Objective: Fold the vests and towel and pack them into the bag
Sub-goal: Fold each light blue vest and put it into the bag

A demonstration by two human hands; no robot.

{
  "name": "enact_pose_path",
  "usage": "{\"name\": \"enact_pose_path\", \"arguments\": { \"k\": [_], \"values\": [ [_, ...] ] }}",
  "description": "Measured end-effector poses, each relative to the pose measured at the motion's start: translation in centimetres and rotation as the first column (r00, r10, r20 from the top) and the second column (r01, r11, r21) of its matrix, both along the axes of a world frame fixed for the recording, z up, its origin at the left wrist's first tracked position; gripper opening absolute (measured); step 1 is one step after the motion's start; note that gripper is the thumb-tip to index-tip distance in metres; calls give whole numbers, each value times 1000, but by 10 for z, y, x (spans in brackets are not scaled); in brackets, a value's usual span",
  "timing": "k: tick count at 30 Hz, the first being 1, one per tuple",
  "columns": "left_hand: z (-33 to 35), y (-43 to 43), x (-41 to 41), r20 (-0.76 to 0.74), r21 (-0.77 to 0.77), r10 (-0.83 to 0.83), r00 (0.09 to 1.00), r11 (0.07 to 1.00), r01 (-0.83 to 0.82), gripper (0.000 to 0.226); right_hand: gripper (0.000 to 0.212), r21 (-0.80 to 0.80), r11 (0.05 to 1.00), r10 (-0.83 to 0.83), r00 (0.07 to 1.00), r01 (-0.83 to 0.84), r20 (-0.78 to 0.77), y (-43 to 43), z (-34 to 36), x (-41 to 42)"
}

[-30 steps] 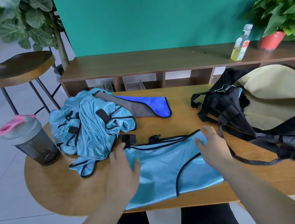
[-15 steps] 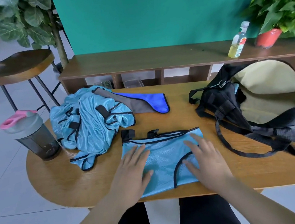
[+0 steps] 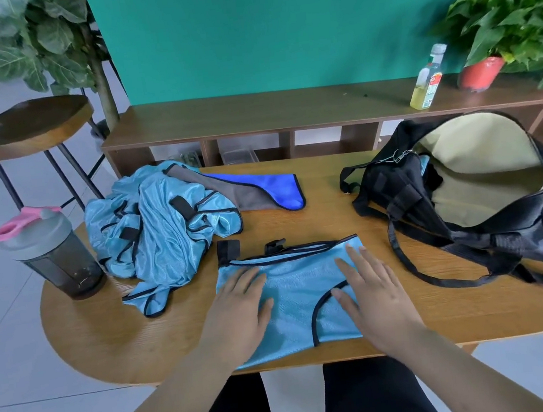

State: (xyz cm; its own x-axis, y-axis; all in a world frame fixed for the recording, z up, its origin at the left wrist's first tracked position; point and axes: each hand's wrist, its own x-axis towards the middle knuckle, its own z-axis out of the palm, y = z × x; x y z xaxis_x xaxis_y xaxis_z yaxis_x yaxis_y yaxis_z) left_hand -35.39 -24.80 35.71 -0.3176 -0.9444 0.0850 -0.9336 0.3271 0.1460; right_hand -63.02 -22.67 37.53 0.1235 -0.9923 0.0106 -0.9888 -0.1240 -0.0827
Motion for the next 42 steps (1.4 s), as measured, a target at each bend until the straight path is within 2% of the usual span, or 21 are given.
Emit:
{"name": "enact_pose_path", "arguments": {
  "k": [2,6,8,11,13,14,16,20,28,38,40,42],
  "values": [
    [-6,-3,-5,51,58,-11,999,998,8,79,72,57,997,43,998,-46,53,-11,-4,11],
    [-10,-7,-5,92,166,-4,996,986,-11,99,82,127,991,47,999,-43,-26,-23,-24,6],
    [-9,-11,-3,100,179,-19,995,984,0,104,84,125,992,34,999,-32,-12,-25,-27,3],
    [-10,-11,-3,64,69,-17,998,998,12,91,78,105,994,-7,1000,6,12,-27,-20,9],
    [-11,-6,-12,-6,-58,70,998,996,-70,70,73,53,998,-21,1000,19,22,-31,-12,23],
    [-13,-4,-18,-38,-74,128,991,989,-131,65,72,43,999,-4,999,2,37,-35,-9,32],
    [-20,-3,-29,-38,-38,209,977,977,-211,66,71,53,997,56,997,-58,52,-43,-10,52],
    [-29,-9,-29,15,53,261,965,964,-261,88,72,106,990,89,996,-92,25,-57,-30,63],
    [-21,-29,-22,90,132,183,979,972,-194,99,72,40,996,-84,996,85,-37,-64,-36,9],
    [-20,-58,-18,139,152,67,988,984,-88,102,73,80,981,-176,984,174,17,-63,-35,12],
    [-18,-59,-17,153,149,56,987,986,-79,99,71,94,981,-173,983,167,59,-64,-34,11],
    [-14,-56,-17,156,107,39,987,993,-56,94,64,80,981,-188,955,174,231,-64,-29,6]
  ]
}}
